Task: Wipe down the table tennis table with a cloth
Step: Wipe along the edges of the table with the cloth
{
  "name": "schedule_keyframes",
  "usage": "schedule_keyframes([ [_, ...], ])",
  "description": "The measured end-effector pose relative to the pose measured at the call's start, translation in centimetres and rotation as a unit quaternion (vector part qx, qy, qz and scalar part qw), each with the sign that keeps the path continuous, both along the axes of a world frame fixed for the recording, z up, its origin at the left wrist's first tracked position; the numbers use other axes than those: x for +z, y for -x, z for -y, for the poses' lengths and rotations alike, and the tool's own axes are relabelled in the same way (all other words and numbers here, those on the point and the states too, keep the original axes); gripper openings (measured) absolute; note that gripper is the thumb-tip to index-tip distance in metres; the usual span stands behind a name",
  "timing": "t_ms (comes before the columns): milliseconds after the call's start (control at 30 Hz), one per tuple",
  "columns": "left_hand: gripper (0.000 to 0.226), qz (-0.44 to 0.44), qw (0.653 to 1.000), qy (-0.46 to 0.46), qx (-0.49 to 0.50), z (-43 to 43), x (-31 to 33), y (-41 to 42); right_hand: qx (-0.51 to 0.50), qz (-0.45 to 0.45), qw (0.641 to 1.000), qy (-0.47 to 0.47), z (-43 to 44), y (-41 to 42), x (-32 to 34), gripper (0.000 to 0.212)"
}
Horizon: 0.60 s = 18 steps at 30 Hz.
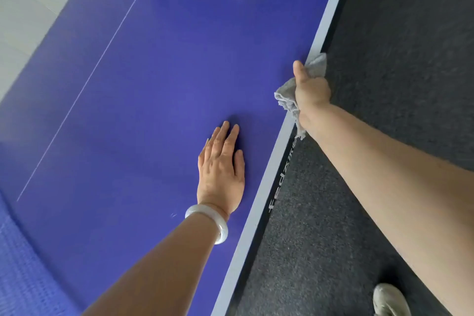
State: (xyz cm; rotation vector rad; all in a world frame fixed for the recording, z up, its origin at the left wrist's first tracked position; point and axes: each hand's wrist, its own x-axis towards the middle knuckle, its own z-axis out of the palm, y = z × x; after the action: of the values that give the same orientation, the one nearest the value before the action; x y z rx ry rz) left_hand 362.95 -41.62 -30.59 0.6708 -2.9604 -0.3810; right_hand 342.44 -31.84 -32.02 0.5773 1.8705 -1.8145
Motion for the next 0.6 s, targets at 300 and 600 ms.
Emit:
schedule_keyframes([
  [300,0.051,0.011,1.0,0.004,0.004,-0.1,0.1,0.0,-0.073,0.0,0.993,0.091,0.4,-13.9,-1.4,0.055],
  [600,0.05,0.017,1.0,0.008,0.006,0.0,-0.1,0.1,-0.037,0.015,0.993,0.108,-0.4,-4.9,-0.6,0.048],
])
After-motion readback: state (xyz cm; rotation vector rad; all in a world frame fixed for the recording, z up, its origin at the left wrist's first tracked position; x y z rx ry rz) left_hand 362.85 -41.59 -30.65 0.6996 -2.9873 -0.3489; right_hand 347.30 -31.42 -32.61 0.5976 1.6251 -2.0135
